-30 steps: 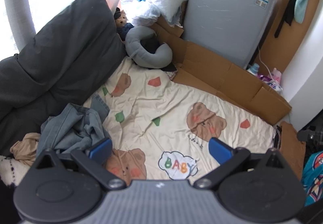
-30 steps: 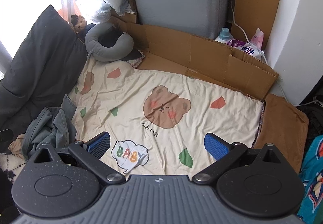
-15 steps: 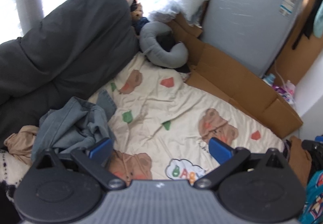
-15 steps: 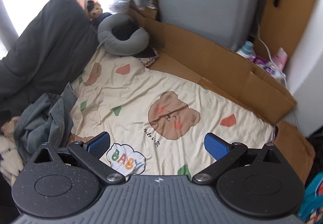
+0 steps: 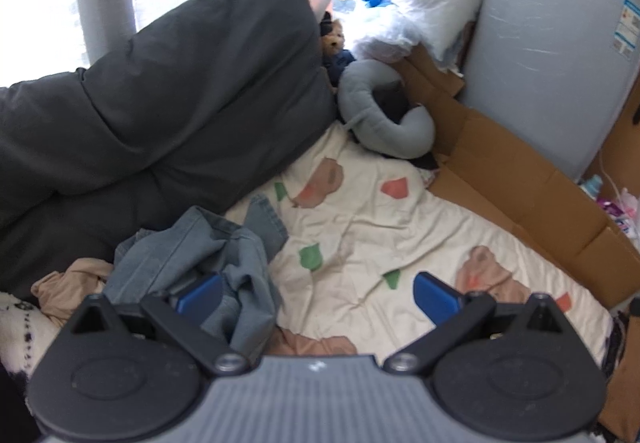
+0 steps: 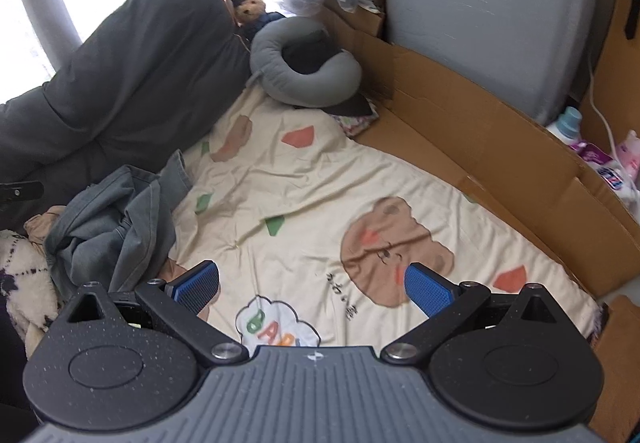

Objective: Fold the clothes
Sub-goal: 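Move both grippers toward the crumpled light-blue jeans beside the grey cushion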

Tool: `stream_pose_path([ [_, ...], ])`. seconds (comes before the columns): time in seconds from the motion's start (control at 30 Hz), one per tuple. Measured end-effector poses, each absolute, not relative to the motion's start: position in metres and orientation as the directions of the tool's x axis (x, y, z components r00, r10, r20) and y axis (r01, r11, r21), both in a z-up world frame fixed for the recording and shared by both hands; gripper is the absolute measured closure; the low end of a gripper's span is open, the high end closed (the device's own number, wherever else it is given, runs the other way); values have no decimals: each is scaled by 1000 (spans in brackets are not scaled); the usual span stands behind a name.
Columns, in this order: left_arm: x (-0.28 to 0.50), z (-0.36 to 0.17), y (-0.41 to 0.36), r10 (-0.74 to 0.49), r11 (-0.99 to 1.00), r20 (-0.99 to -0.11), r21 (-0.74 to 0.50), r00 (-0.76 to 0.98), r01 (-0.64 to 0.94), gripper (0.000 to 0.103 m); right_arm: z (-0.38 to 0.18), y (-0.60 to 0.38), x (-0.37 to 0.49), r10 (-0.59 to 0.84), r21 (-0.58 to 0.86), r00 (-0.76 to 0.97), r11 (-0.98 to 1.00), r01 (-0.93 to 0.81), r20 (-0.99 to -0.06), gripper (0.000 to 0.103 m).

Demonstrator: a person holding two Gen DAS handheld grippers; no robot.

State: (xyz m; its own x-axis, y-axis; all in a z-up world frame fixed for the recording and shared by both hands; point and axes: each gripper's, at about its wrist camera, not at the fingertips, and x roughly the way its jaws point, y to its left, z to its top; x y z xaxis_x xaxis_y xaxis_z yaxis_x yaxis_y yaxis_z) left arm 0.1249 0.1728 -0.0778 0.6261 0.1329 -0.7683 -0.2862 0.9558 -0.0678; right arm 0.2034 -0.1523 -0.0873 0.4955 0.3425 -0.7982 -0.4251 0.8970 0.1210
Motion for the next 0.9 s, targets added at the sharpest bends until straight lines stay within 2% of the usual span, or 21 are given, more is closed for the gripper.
stream_pose_path([
  [0.43, 131, -132, 210, 208, 929, -802, -16, 560, -369, 1, -134, -121, 216, 418, 114, 468, 828, -549, -779, 1],
  [0.6, 125, -159, 233, 245, 901, -809, -14, 534, -434, 1, -163, -105, 219, 470, 151, 415, 784, -603, -779, 1],
  [0.9, 101, -193, 281, 356, 840, -783, 29, 511, -542, 2, -200, -71, 218, 527, 166, 355, 707, -688, -772, 4],
])
